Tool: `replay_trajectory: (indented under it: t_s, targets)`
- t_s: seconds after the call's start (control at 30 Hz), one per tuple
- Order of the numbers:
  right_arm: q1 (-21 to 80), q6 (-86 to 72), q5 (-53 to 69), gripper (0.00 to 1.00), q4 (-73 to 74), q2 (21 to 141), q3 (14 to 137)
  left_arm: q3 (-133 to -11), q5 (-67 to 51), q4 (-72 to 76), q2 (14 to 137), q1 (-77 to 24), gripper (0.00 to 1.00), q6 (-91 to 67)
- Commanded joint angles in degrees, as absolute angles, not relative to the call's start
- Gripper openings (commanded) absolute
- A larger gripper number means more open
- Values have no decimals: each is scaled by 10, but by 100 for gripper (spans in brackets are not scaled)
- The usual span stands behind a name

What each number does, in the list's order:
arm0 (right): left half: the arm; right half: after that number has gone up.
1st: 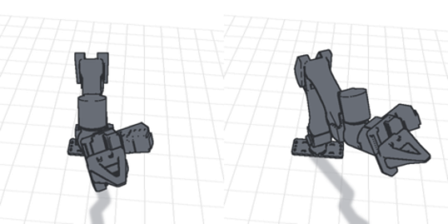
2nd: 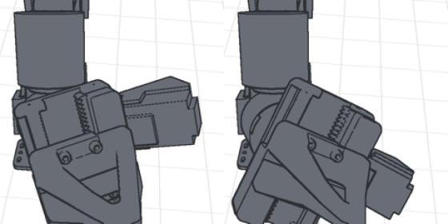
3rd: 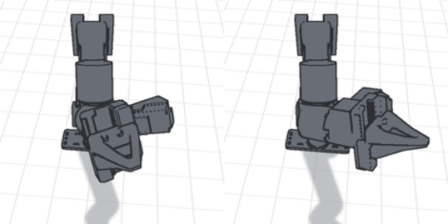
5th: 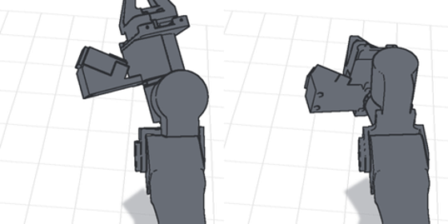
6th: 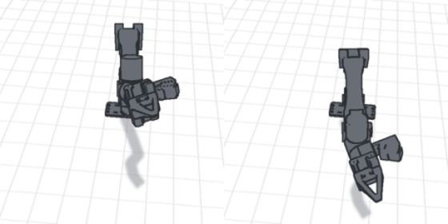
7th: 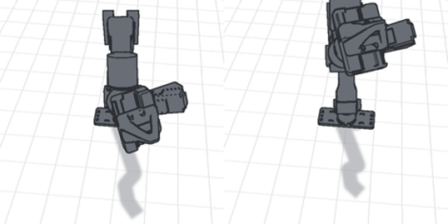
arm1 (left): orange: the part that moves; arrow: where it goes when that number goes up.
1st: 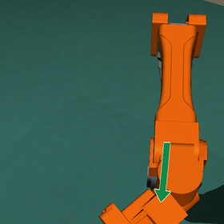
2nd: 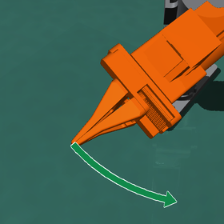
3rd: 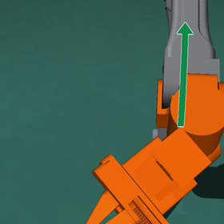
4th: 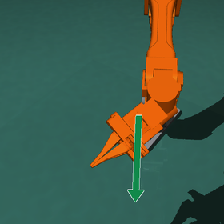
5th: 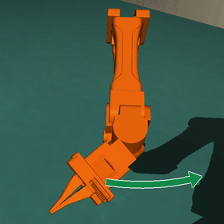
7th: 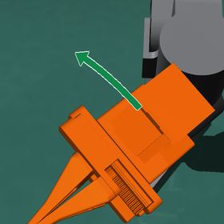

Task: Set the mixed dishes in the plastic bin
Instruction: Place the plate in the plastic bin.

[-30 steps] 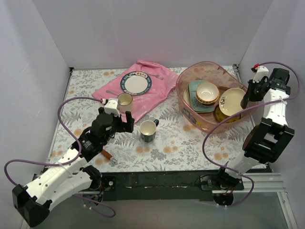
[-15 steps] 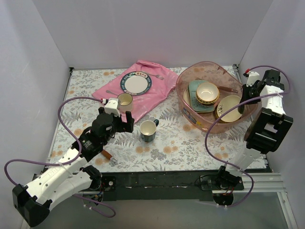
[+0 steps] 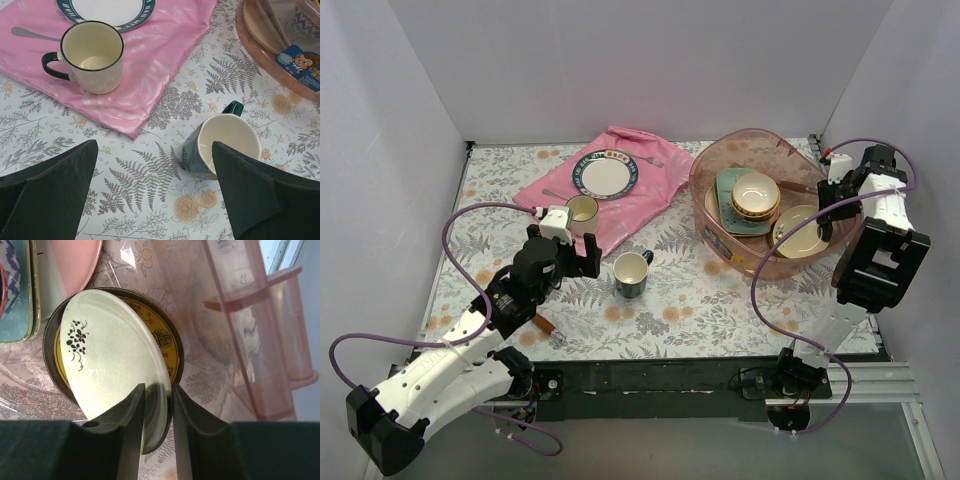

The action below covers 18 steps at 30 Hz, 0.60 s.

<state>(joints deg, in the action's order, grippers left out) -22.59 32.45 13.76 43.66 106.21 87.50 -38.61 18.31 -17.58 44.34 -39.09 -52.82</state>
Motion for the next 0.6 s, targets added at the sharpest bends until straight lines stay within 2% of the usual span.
replay_trajectory:
  t_s: [0.0,0.13,0.3,0.57]
  targets:
    - [-229,338,117,40,434,1063,891,-382,194,-178,443,-388,98,-519]
    - [-229,342,110,49,430,1056,890,-382,193,-178,442,-388,98,-516]
    - [-229,345,106,68,411,1028,881,-383,188,-178,444,-388,98,-515]
    - [-229,347,134,77,394,981,859,-381,173,-172,443,-388,98,-515]
